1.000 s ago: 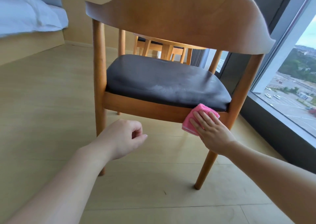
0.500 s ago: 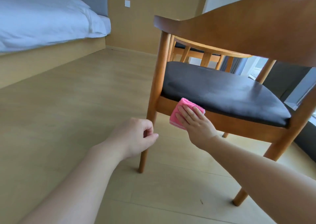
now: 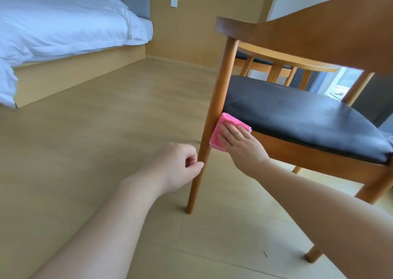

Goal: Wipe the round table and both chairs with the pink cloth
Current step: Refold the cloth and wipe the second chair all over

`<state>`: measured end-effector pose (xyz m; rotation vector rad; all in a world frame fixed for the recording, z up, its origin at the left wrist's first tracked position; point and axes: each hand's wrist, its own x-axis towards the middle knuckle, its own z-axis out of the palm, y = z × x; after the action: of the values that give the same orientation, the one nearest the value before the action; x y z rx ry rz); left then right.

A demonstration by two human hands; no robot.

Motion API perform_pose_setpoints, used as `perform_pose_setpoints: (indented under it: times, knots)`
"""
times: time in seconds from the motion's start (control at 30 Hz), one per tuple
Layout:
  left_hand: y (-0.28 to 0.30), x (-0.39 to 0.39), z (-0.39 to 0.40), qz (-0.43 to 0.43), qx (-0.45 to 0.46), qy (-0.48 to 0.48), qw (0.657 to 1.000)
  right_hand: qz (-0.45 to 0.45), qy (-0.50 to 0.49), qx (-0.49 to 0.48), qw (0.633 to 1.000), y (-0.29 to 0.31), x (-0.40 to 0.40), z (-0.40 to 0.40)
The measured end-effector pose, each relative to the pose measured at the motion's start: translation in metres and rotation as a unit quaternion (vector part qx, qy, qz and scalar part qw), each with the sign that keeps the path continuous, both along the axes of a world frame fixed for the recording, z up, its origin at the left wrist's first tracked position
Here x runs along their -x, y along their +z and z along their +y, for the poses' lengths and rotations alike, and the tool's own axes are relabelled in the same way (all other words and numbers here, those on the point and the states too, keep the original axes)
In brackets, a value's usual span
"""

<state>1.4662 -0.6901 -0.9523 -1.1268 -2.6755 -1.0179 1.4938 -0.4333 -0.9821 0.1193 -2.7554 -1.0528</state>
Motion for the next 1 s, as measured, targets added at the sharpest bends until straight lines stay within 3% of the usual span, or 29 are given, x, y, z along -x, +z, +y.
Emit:
perform_pose_setpoints:
  times: [0.17, 0.33, 0.5, 0.63, 0.73, 0.87, 1.0]
  knots:
    - [-0.001, -0.006, 0.026, -0.011, -0.030, -0.015, 0.999, -0.033, 0.051, 0.081, 0.995, 0.016, -0.014, 0.006]
    - [-0.001, -0.005, 0.032, -0.032, -0.083, 0.035, 0.995, -0.024, 0.069, 0.283, 0.956, 0.044, -0.018, -0.001]
    - [0.005, -0.002, 0.023, -0.040, -0.113, 0.123, 0.985, 0.030, 0.088, 0.484, 0.870, 0.068, -0.021, -0.043]
    - [0.031, -0.003, 0.015, -0.074, -0.144, 0.075, 0.984, 0.038, 0.167, 0.564, 0.808, 0.085, -0.028, -0.079]
    - [0.072, 0.005, 0.003, -0.088, -0.153, 0.035, 0.984, 0.064, 0.143, 0.639, 0.753, 0.103, -0.023, -0.101]
    - [0.135, 0.014, -0.025, -0.058, -0.117, 0.062, 0.990, 0.067, 0.091, 0.727, 0.678, 0.142, -0.016, -0.127]
    - [0.228, 0.027, -0.057, -0.108, -0.140, 0.069, 0.982, 0.011, 0.079, 0.780, 0.621, 0.231, -0.008, -0.153]
